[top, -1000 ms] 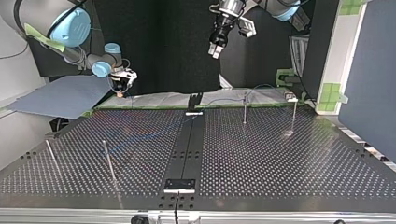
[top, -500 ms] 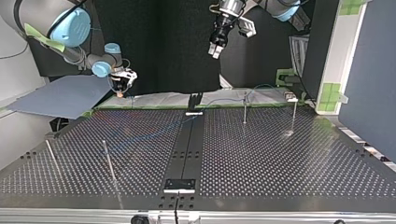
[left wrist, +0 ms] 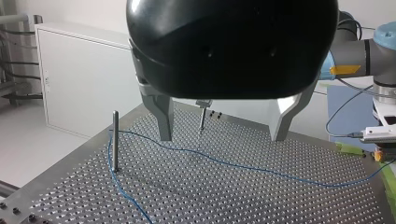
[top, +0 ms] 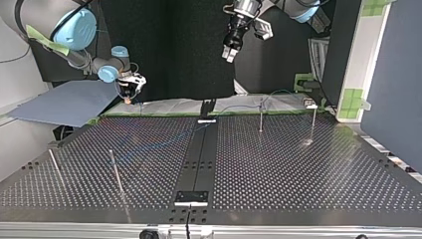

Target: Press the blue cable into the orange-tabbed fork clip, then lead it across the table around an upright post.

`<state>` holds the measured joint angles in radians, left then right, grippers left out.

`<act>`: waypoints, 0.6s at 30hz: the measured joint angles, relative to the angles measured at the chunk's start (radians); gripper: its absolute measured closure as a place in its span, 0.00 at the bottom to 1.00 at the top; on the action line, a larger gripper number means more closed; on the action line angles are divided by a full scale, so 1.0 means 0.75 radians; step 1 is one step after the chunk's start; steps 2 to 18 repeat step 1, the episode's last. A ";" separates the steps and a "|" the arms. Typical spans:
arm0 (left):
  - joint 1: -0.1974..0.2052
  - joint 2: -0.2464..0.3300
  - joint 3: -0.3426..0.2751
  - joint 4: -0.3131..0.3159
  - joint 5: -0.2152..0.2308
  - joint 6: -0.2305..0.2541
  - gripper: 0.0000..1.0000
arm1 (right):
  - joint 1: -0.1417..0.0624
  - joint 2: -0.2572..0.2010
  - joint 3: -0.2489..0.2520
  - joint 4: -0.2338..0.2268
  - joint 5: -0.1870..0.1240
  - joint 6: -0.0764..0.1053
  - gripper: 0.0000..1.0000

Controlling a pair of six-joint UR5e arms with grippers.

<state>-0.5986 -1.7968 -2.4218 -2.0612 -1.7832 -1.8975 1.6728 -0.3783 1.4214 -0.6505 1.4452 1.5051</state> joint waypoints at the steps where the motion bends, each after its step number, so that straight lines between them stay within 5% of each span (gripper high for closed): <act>1: 0.000 0.000 0.000 0.000 0.000 0.000 0.00 | 0.000 0.000 0.000 0.000 0.000 0.000 1.00; 18: 0.000 0.000 0.000 0.000 0.000 0.000 0.00 | 0.000 0.000 0.000 0.000 0.000 0.000 1.00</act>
